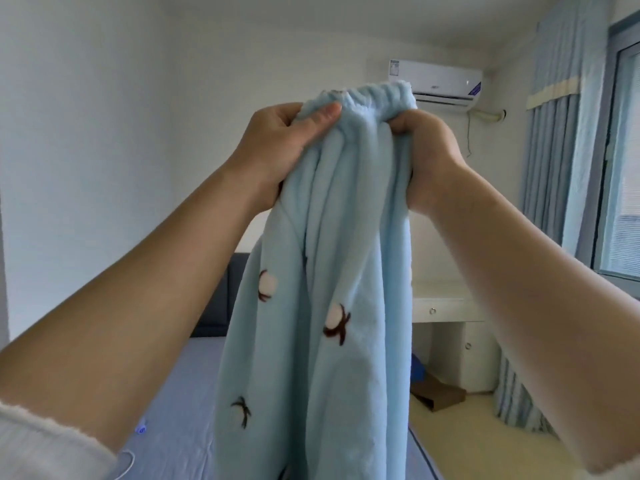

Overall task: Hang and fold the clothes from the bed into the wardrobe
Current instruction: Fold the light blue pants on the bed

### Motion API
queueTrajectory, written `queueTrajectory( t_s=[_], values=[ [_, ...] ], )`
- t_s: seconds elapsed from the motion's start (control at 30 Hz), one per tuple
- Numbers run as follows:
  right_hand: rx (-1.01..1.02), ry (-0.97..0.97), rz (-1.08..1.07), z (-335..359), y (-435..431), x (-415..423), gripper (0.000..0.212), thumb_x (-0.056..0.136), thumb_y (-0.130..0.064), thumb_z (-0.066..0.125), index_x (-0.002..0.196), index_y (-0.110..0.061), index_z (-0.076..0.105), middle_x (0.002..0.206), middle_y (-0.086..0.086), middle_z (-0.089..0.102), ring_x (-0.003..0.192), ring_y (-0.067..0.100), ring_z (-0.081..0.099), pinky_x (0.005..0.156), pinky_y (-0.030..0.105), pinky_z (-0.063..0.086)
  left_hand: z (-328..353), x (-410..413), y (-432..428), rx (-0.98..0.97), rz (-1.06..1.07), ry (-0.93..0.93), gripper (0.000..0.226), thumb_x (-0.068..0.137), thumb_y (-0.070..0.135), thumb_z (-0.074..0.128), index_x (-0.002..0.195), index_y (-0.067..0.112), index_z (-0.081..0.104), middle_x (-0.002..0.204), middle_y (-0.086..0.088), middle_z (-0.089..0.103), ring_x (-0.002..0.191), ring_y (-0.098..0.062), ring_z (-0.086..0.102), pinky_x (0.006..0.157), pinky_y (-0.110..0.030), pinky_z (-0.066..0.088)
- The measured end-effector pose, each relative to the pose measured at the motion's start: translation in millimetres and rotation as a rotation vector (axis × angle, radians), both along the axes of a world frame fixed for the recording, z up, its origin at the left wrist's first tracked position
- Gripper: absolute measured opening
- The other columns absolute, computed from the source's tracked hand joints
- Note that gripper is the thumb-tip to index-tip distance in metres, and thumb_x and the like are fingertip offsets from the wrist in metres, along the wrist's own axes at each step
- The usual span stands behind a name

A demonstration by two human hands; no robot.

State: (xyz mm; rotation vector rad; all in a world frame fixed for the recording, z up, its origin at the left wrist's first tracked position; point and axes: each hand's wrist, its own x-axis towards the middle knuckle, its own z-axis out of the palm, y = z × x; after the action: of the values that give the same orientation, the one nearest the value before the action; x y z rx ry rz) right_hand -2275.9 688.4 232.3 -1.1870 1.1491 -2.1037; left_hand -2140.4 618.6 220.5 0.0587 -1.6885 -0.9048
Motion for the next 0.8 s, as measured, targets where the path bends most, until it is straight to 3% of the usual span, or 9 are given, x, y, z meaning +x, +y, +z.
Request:
queueTrajectory(
  t_s=[0.13,0.23,0.3,0.4,0.5,0.6,0.67,0.73,0.8],
  values=[
    [-0.015,0.055,0.090,8,5,1,0.025,0.083,-0.009,0.046,0.101,-0.005,0.063,0.099,0.016,0.069,0.096,0.031,0.067,0.086,0.039,0.054,-2,8,4,-0.098,0.102,-0.078,0.017,0.086,0.029,0.063,0.075,0.016,0.065,0.067,0.007,0.067,0.062,-0.005,0.061,0.058,-0.017,0.051],
    [0.153,0.120,0.204,-30,4,-6,0.018,0.086,-0.011,0.045,0.092,-0.006,0.061,0.078,0.012,0.069,0.072,0.024,0.069,0.064,0.027,0.057,-37,11,-2,-0.035,0.122,-0.212,0.021,0.079,0.034,0.067,0.073,0.014,0.063,0.064,0.009,0.066,0.060,-0.004,0.060,0.057,-0.018,0.050],
    [0.295,0.168,0.294,-67,0,-12,0.014,0.084,-0.013,0.050,0.089,-0.008,0.063,0.075,0.009,0.072,0.066,0.019,0.070,0.061,0.026,0.056,-70,13,-8,0.055,0.085,-0.284,0.024,0.076,0.035,0.067,0.071,0.012,0.061,0.064,0.004,0.063,0.060,-0.006,0.058,0.056,-0.021,0.050],
    [0.423,0.189,0.451,-120,-7,-15,0.015,0.080,-0.008,0.056,0.089,-0.009,0.068,0.085,0.010,0.073,0.075,0.020,0.071,0.065,0.031,0.058,-120,13,-15,0.089,0.134,-0.388,0.025,0.080,0.028,0.067,0.062,0.016,0.055,0.059,0.004,0.049,0.057,-0.007,0.045,0.055,-0.024,0.038],
    [0.458,0.158,0.626,-166,-9,-13,0.018,0.075,-0.011,0.062,0.085,-0.017,0.075,0.093,0.009,0.073,0.084,0.020,0.071,0.066,0.030,0.057,-162,18,-19,0.132,0.133,-0.443,0.024,0.086,0.020,0.064,0.068,0.008,0.054,0.062,0.000,0.039,0.060,-0.009,0.035,0.055,-0.025,0.029],
    [0.518,0.172,0.745,-199,-13,-11,0.031,0.077,-0.022,0.064,0.107,-0.019,0.070,0.110,0.011,0.069,0.102,0.024,0.066,0.082,0.035,0.055,-194,24,-23,0.181,0.111,-0.506,0.028,0.086,0.021,0.064,0.064,0.014,0.049,0.060,0.006,0.036,0.058,-0.007,0.031,0.053,-0.022,0.025],
    [0.555,0.156,0.693,-213,-16,-10,0.031,0.082,-0.018,0.066,0.113,-0.012,0.065,0.113,0.013,0.068,0.104,0.027,0.065,0.089,0.040,0.053,-210,25,-27,0.206,0.141,-0.538,0.031,0.085,0.022,0.066,0.061,0.017,0.047,0.057,0.009,0.035,0.054,-0.004,0.031,0.051,-0.019,0.024],
    [0.558,0.155,0.527,-225,-20,-10,0.014,0.085,-0.006,0.064,0.095,-0.011,0.070,0.100,0.011,0.072,0.091,0.024,0.069,0.084,0.039,0.055,-226,27,-30,0.190,0.197,-0.601,0.030,0.085,0.022,0.066,0.062,0.018,0.046,0.056,0.011,0.036,0.048,0.001,0.030,0.047,-0.014,0.024],
    [0.522,0.208,0.411,-231,-22,-11,0.022,0.083,0.006,0.059,0.078,-0.012,0.070,0.084,0.007,0.073,0.077,0.019,0.070,0.076,0.035,0.057,-244,31,-31,0.182,0.138,-0.695,0.026,0.086,0.023,0.064,0.066,0.020,0.049,0.055,0.015,0.039,0.047,0.003,0.033,0.047,-0.011,0.026]
  ],
)
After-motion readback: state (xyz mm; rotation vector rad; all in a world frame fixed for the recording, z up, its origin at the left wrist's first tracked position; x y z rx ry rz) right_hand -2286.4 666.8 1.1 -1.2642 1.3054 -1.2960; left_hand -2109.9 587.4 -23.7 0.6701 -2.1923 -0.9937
